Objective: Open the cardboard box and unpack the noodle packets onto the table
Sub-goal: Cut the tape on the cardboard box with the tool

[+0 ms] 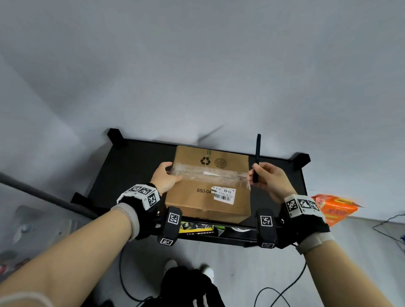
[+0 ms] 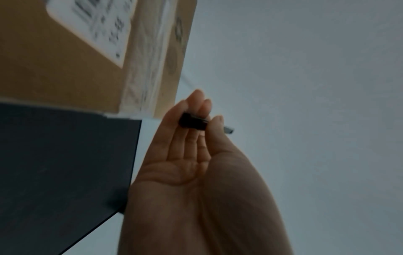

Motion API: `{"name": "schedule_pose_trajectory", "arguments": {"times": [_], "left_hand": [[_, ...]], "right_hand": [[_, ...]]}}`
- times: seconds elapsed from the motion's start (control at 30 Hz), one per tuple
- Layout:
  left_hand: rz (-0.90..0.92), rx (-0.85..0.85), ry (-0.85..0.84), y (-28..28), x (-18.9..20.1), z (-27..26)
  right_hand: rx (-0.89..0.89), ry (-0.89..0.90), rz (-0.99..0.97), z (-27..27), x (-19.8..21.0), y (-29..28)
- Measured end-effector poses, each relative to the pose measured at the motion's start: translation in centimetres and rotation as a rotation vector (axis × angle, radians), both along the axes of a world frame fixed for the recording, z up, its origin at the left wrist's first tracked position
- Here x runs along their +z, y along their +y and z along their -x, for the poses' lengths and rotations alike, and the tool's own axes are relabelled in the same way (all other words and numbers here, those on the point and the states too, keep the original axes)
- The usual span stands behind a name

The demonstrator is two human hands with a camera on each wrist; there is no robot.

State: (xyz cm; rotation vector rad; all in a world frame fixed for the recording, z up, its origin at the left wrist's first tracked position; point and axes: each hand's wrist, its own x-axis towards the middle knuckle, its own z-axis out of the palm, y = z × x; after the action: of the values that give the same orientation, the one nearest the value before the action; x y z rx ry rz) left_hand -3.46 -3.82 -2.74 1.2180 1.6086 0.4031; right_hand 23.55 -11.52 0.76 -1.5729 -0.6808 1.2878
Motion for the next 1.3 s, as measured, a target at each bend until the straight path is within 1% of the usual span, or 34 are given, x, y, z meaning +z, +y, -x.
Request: {"name": "schedule_pose_trajectory", "arguments": {"times": [0.1,0.27,0.33,0.43,0.5,0.57,0.63,0.93,1.0,1.03,1.17,1.23,1.3], "left_hand": [[0.011,-0.025,-0.004,-0.4,0.0,0.4],[0.029,-0.009,-0.002,-1.0,-0.2,0.6],[0.059,-0.013,0.005,-0.9,-0.2,0.6],[0.178,-0.023,-0.029,-0.5,0.1,0.5],[0.26,-0.072,-0.035,-0.2,0.3,0.7],[0.319,-0.108,-0.045,0.0,0.4,0.9],[0.349,-0.107,-0.054,0.2,0.2,1.2],[0.38,-0.047,-0.109,0.3,-0.2,1.5],[0.384,-0.034,-0.116,0.2,-0.3,1.6],[0.387,-0.02,-0.125,0.1,-0.4,1.7],[0.424,0.002,-0.163,-0.1,-0.7,2.1],[0.427,-0.008,-0.162,-0.1,-0.8,2.3],[0.417,-0.023,-0.145,0.0,-0.8,2.4]], "right_hand": [[0.09,-0.007,0.003,2.2,0.3,0.2],[0.188,-0.046,0.035,4.8,-1.3,-0.3],[0.213,0.002,0.038,5.5,-2.1,-0.5],[0.226,0.151,0.093,6.0,-2.9,-0.4],[0.233,0.198,0.106,6.3,-3.1,-0.3],[0.249,0.176,0.098,6.5,-3.1,-0.1],[0.261,0.124,0.091,6.9,-3.2,-0.1],[0.267,-0.056,0.054,7.2,-3.8,-0.1],[0.269,-0.135,0.061,7.3,-3.7,-0.1],[0.286,-0.21,0.05,7.3,-3.4,-0.1],[0.463,-0.677,-0.029,7.3,-2.2,1.0],[0.548,-0.851,-0.005,7.6,-1.6,2.0],[0.634,-0.973,0.022,8.1,-1.2,3.1]]}}
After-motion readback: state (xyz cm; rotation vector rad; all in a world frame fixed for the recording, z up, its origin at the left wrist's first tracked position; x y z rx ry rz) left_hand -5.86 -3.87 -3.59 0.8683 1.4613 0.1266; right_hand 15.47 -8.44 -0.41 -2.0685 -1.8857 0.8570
